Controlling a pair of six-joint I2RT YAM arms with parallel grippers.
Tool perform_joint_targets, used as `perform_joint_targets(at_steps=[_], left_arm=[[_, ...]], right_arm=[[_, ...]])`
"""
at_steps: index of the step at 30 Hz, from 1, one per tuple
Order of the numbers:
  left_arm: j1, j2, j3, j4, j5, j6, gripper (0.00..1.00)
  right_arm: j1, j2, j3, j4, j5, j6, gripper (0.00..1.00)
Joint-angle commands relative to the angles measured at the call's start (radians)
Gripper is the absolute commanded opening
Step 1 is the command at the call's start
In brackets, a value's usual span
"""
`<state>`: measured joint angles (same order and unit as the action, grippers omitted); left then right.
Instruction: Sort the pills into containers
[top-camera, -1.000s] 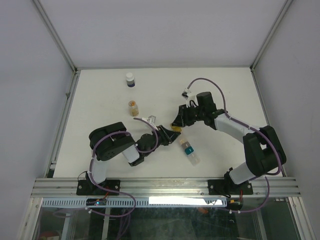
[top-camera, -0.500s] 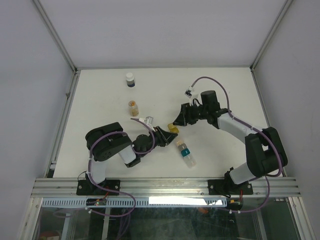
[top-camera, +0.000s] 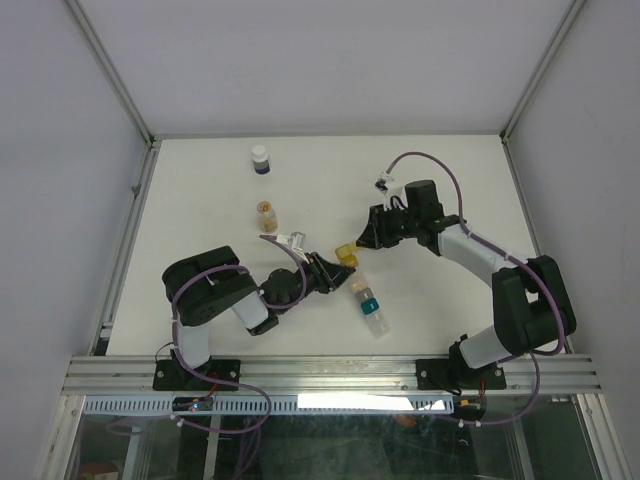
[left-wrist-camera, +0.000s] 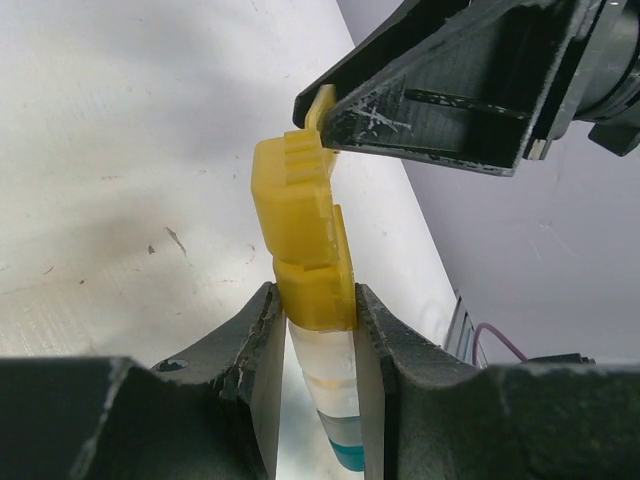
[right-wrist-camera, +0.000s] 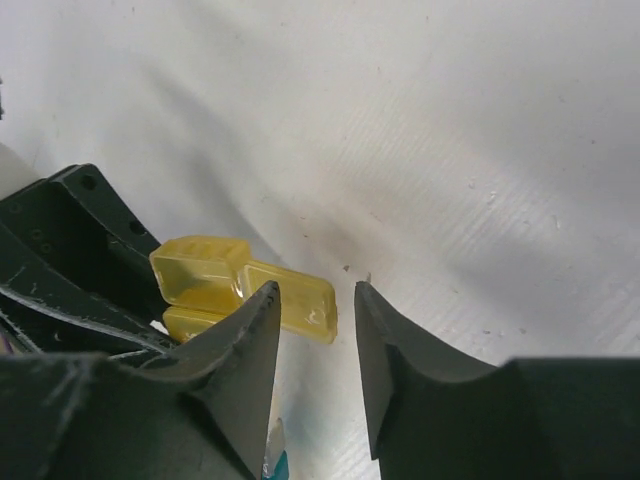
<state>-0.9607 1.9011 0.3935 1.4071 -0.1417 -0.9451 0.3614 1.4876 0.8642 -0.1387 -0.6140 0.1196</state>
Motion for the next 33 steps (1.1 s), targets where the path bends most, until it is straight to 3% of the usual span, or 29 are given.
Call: perform_joint_targets(at_steps=[1,6,9,13,16,19,22,33], left_arm=[[0.005,-0.044,-0.014,0.15,0.036,0.031,0.02],[0.013,-0.043,-0.023,0.172,0.053,0.012,0.02],[0.02,-0.051,-0.033,0.194,0.066,0.005,0.02],[0.053,-0.065,-0.05,0.253,0.115,-0.024,0.02],[0.083,-0.083,-0.047,0.272,0.167,-0.044,0.02],[0.096,-0.105,-0.027,0.273,0.192,-0.038,0.02],[0.1,-0.127,-0.002,0.267,0.208,-0.026,0.01],[0.1,-0.193,0.074,0.23,0.209,0.004,0.01]], right_arm=[[-0.007,-0.013,0.052,-0.016,0.049,-0.039,0.37],[-0.017,-0.011,0.071,-0.042,-0.021,-0.049,0.38],[-0.069,-0.056,0.075,-0.052,-0.21,-0.077,0.44],[-0.182,-0.124,0.067,-0.123,-0.567,-0.174,0.62],[-0.206,-0.157,0.047,-0.195,-0.695,-0.259,0.78],[-0.205,-0.167,0.041,-0.286,-0.741,-0.36,0.83],[-0.204,-0.175,0.012,-0.266,-0.77,-0.39,0.84],[-0.157,-0.194,-0.071,-0.071,-0.724,-0.232,0.84]])
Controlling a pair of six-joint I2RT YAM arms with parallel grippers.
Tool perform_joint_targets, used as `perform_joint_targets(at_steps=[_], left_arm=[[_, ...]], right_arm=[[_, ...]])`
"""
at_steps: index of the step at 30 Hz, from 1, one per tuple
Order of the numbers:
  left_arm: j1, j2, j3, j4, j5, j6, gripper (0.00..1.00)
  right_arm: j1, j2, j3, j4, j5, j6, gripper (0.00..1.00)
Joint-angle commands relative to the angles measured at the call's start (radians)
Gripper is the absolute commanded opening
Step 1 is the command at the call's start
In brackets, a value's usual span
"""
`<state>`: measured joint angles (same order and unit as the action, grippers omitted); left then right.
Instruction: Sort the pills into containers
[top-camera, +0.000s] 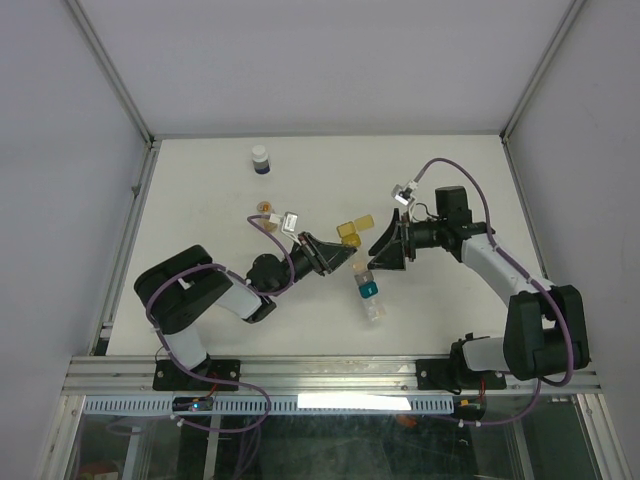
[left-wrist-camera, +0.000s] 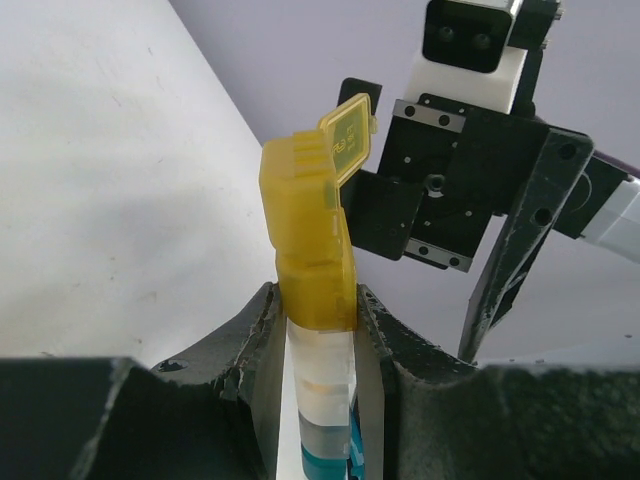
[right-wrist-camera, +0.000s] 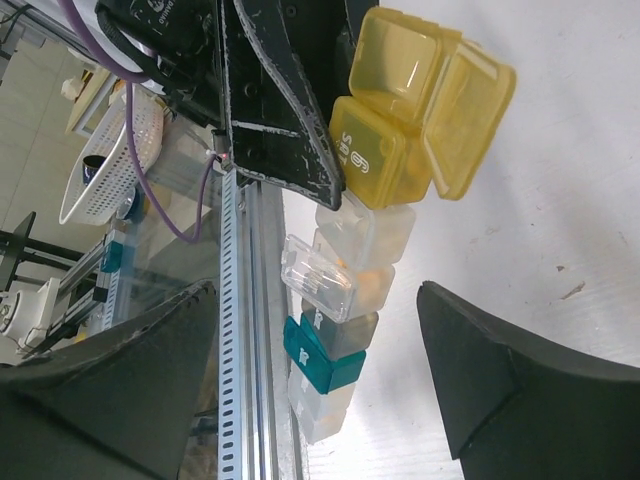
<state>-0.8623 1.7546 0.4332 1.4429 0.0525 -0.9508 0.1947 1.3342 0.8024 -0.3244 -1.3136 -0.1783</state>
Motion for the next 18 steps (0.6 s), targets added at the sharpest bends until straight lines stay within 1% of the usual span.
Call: perform_joint_targets(at_steps=[1,8,11,15,18], left_arm=[[0.003,-0.049,0.036,0.195,0.013,0.009,0.01],[0.002,-0.072,0.048,0.194,0.014,0.004,0.01],[0.003,-0.088,0.041,0.195,0.009,0.003,0.01],[0.003,-0.101,0.04,0.195,0.003,0.003,0.01],[0.002,-0.102,0.045,0.195,0.0,0.004,0.0]], right_arm=[[0.015,-0.044,-0.017,0.14,-0.024,0.089,0.84],[0.084,-0.043,-0.043,0.256,0.024,0.202,0.82],[0.088,-0.031,-0.054,0.304,0.03,0.267,0.78],[0.101,-0.026,-0.059,0.332,0.041,0.303,0.72],[0.115,-0.025,-0.059,0.345,0.056,0.319,0.66]])
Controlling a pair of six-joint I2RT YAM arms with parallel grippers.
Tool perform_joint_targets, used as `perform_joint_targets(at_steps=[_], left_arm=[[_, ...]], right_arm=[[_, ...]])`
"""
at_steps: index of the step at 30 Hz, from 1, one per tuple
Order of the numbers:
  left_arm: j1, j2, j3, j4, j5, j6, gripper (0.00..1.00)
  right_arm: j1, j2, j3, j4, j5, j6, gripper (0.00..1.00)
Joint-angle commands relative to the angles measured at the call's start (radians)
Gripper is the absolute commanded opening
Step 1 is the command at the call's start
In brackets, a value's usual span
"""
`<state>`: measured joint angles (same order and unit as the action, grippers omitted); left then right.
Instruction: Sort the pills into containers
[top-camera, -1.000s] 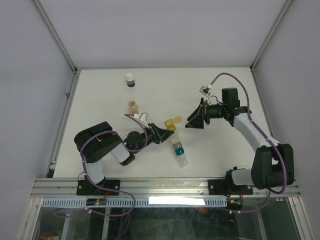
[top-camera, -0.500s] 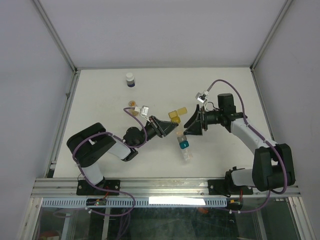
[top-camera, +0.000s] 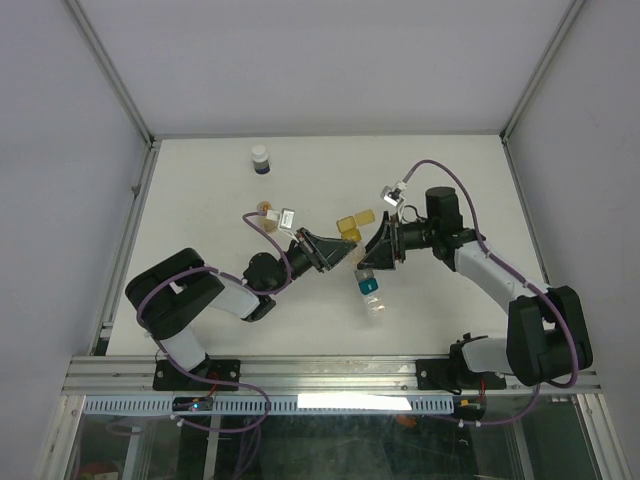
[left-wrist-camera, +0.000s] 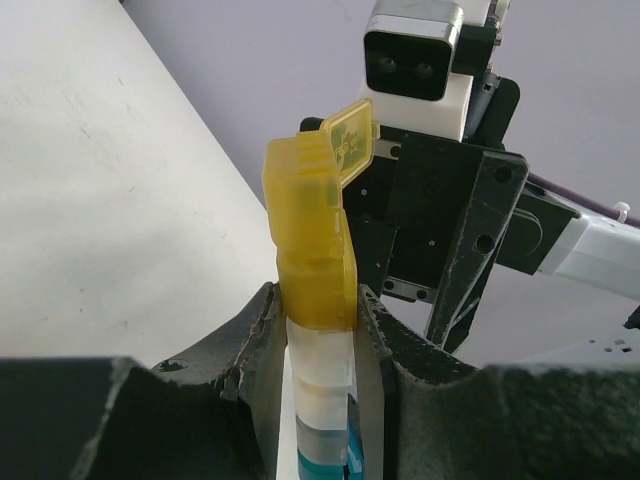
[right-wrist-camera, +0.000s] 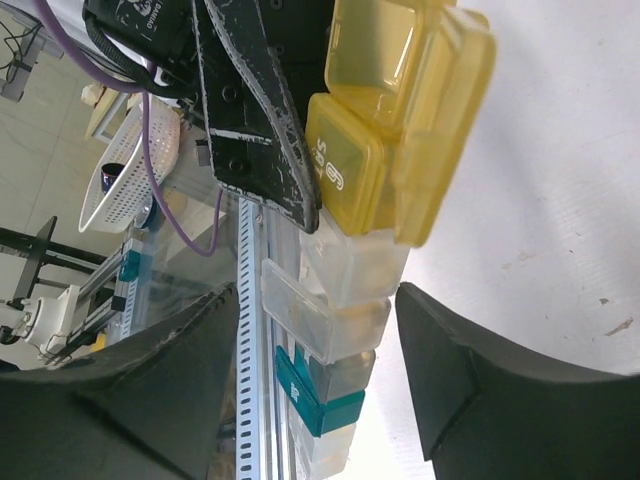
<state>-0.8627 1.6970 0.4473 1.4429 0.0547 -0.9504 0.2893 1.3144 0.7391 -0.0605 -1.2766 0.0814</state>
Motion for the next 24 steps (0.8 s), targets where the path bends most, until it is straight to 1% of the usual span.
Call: perform_joint_targets(at_steps=[1,5,14,15,17,18,21,22,24], left_arm=[[0.004,-0.045,0.032,0.195,-0.002,0.004,0.0],[0.003,-0.042,0.039,0.195,-0.005,0.004,0.0],[0.003,-0.043,0.048,0.195,-0.004,0.009,0.0],[0.004,-0.044,0.047,0.196,-0.006,0.009,0.0],[0.003,-0.045,0.047,0.195,-0.007,0.009,0.0],[0.003,-0.046,0.046,0.195,-0.009,0.009,0.0],[0.003,-0.046,0.044,0.196,-0.01,0.011,0.0],[0.003,-0.044,0.044,0.195,-0.01,0.012,0.0],[0.003,-0.037,0.042,0.195,-0.01,0.011,0.0]], right_arm=[[0.025,-0.003,0.005,0.08,0.023,0.061,0.64],[0.033,0.009,0.01,0.086,0.019,0.077,0.57],[0.036,0.021,0.011,0.089,0.02,0.089,0.47],[0.037,0.023,0.012,0.09,0.021,0.09,0.44],[0.037,0.026,0.015,0.09,0.028,0.091,0.34],[0.037,0.027,0.017,0.089,0.032,0.091,0.25],[0.036,0.022,0.023,0.078,0.048,0.081,0.09],[0.036,0.02,0.024,0.076,0.05,0.077,0.05],[0.035,0.02,0.031,0.064,0.05,0.071,0.04]])
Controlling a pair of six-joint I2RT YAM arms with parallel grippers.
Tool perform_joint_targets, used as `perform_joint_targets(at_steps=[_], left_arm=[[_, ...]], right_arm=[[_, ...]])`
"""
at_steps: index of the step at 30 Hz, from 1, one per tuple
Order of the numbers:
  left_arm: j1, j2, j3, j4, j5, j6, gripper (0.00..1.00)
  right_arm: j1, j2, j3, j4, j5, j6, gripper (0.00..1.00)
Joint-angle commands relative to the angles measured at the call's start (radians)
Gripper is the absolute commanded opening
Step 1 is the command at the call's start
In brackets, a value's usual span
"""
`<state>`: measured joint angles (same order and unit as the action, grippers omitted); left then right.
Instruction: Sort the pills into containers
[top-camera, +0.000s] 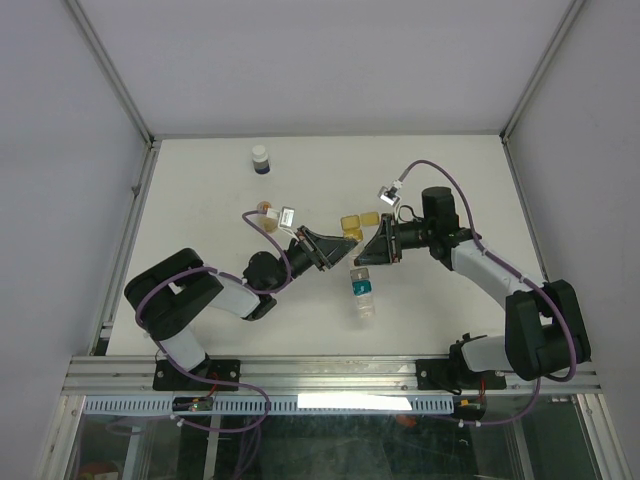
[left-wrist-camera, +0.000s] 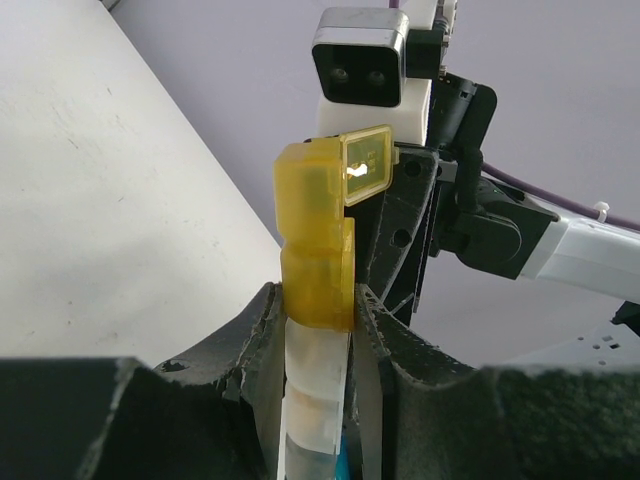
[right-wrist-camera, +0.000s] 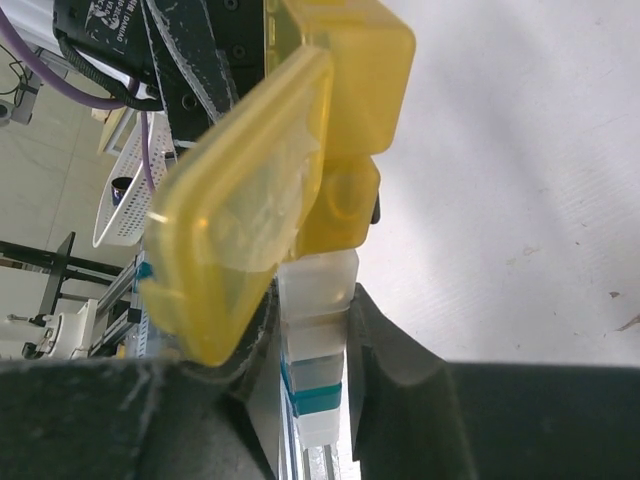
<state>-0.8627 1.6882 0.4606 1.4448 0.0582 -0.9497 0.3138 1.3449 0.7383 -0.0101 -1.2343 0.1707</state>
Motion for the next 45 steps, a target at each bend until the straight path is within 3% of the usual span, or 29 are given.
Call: perform_joint_targets(at_steps=[1,5,6,10,14,17,20,27,36,45], left_arm=[[0.003,-0.025,0.028,0.195,-0.013,0.009,0.01],[0.005,-0.003,0.015,0.224,-0.022,-0.005,0.01],[0.005,0.003,0.011,0.234,-0.026,-0.008,0.01],[0.009,0.016,-0.009,0.262,-0.039,-0.02,0.01],[0.012,0.015,-0.03,0.272,-0.053,-0.021,0.01],[0.012,0.002,-0.062,0.263,-0.101,-0.018,0.0],[-0.001,0.005,-0.092,0.241,-0.195,-0.042,0.0],[-0.049,0.103,-0.095,0.238,-0.457,-0.129,0.0],[-0.111,0.195,-0.036,0.238,-0.725,-0.135,0.0],[-0.115,0.365,0.03,0.297,-0.778,-0.25,0.3]], right_arm=[[0.01,-0.007,0.035,0.01,0.001,-0.02,0.06],[-0.009,0.014,0.055,-0.042,-0.023,-0.052,0.56],[-0.016,0.015,0.056,-0.051,-0.028,-0.065,0.64],[-0.05,0.006,0.059,-0.085,-0.052,-0.096,0.81],[-0.08,-0.006,0.087,-0.183,-0.036,-0.192,0.85],[-0.094,-0.019,0.171,-0.415,0.082,-0.431,0.85],[-0.101,-0.058,0.199,-0.528,0.161,-0.605,0.86],[-0.098,-0.192,0.111,-0.525,0.194,-0.783,0.86],[0.002,-0.143,0.09,-0.519,0.347,-0.809,0.83],[0.023,-0.07,0.116,-0.525,0.419,-0.783,0.76]])
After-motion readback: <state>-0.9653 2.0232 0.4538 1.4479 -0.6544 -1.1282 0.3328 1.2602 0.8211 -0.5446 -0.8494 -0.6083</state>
